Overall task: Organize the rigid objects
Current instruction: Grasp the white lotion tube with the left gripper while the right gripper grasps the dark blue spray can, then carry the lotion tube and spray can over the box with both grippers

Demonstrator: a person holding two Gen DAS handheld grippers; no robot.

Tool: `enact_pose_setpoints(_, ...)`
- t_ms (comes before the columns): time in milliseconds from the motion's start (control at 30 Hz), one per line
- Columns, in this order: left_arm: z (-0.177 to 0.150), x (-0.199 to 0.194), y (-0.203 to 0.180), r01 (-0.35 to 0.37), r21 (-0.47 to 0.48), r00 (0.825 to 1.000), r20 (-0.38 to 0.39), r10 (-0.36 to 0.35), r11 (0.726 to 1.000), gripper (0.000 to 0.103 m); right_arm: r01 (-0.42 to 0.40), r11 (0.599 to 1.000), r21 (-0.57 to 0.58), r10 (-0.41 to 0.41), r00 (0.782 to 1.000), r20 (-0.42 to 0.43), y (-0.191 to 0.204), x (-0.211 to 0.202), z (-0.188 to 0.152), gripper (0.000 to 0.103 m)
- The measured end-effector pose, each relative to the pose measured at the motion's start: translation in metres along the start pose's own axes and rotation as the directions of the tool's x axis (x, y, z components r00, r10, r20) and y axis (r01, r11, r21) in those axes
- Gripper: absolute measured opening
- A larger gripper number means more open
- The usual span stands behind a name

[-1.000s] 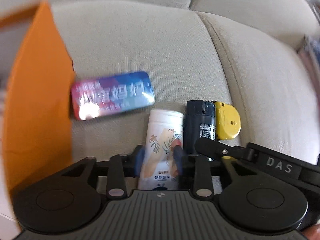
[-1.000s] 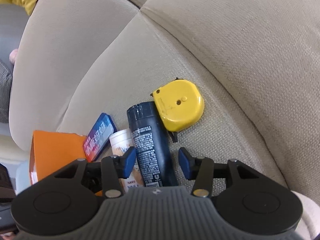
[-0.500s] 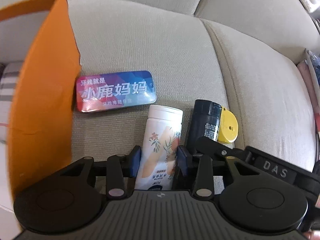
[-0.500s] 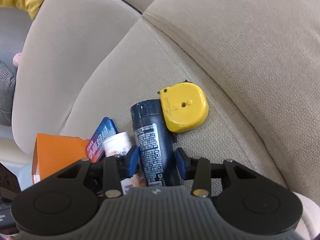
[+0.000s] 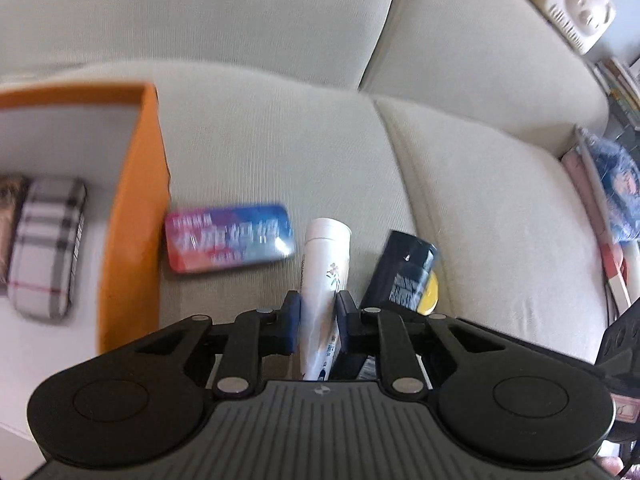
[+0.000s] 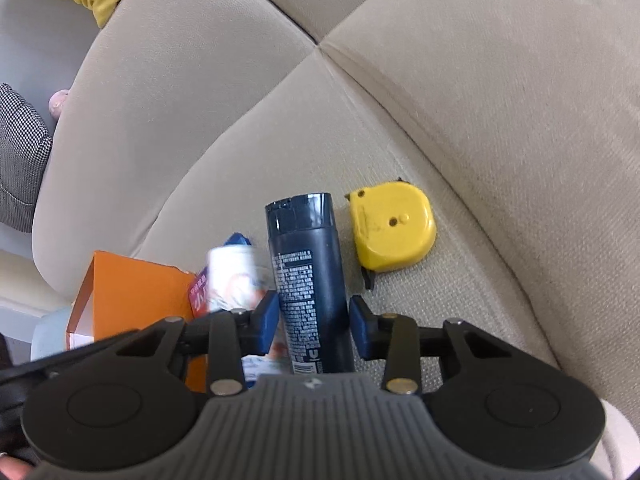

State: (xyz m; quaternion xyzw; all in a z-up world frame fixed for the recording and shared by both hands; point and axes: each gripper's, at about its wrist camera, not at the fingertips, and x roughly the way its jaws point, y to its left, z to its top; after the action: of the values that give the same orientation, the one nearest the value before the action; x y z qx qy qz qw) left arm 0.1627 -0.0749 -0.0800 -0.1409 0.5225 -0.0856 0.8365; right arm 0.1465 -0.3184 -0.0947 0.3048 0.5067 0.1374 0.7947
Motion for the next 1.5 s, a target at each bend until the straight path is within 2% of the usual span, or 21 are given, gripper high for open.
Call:
enact_pose_setpoints(167,0.007,-0.030,0.004,0.046,-0.011,0.997,0.065,-0.045,0.999,0.020,0.032,0.995,-0.095,-0.030,0.999,0.027,0.026,-0.008,0.003,0.038)
enact_pose_setpoints(467,0.012,-0.075,0.014,0.116,-0.021,0.982,0.150,-0.112,0.993,0.019,0.014,0.983,-0.182,-0.002,0.998,0.068,0.065,-0.032,-0.001,0.036)
enact_pose_setpoints(633,0.014,-0.100,0.029,0.139,-0.032,0.967,0.218,-0.128,0.990,0.019,-0.003,0.969,-0.248,0.027,0.995,0.095,0.094,-0.051,-0.011,0.036)
enact_pose_setpoints(867,0.013,-0.162,0.074,0.132,-0.093,0.936,0.340,-0.093,0.987,0.019,-0.073,0.922,-0.381,0.120,0.988,0.101,0.150,-0.068,-0.026,0.036)
enact_pose_setpoints(933,0.011,-0.178,0.093,0.108,-0.124,0.929,0.366,-0.056,0.986,0.019,-0.097,0.901,-0.423,0.147,0.985,0.087,0.169,-0.071,-0.033,0.036)
enact_pose_setpoints(1033,0.006,-0.192,0.121,0.059,-0.167,0.920,0.392,0.011,0.984,0.019,-0.131,0.849,-0.512,0.179,0.983,0.047,0.200,-0.067,-0.049,0.036)
enact_pose_setpoints(1133,-0.001,-0.195,0.146,0.002,-0.215,0.928,0.364,0.079,0.977,0.019,-0.122,0.804,-0.582,0.154,0.988,0.006,0.226,-0.048,-0.065,0.036)
enact_pose_setpoints(1233,-0.013,-0.186,0.178,-0.048,-0.252,0.940,0.317,0.129,0.967,0.019,-0.128,0.738,-0.663,0.101,0.992,-0.079,0.247,-0.018,-0.083,0.035)
enact_pose_setpoints(1367,-0.026,-0.163,0.211,-0.090,-0.313,0.957,0.236,0.169,0.945,0.019,-0.111,0.648,-0.754,-0.012,0.988,-0.156,0.261,0.022,-0.102,0.035)
enact_pose_setpoints(1500,-0.029,-0.143,0.232,-0.081,-0.332,0.974,0.175,0.146,0.940,0.019,-0.101,0.532,-0.841,-0.128,0.972,-0.198,0.269,0.055,-0.112,0.035)
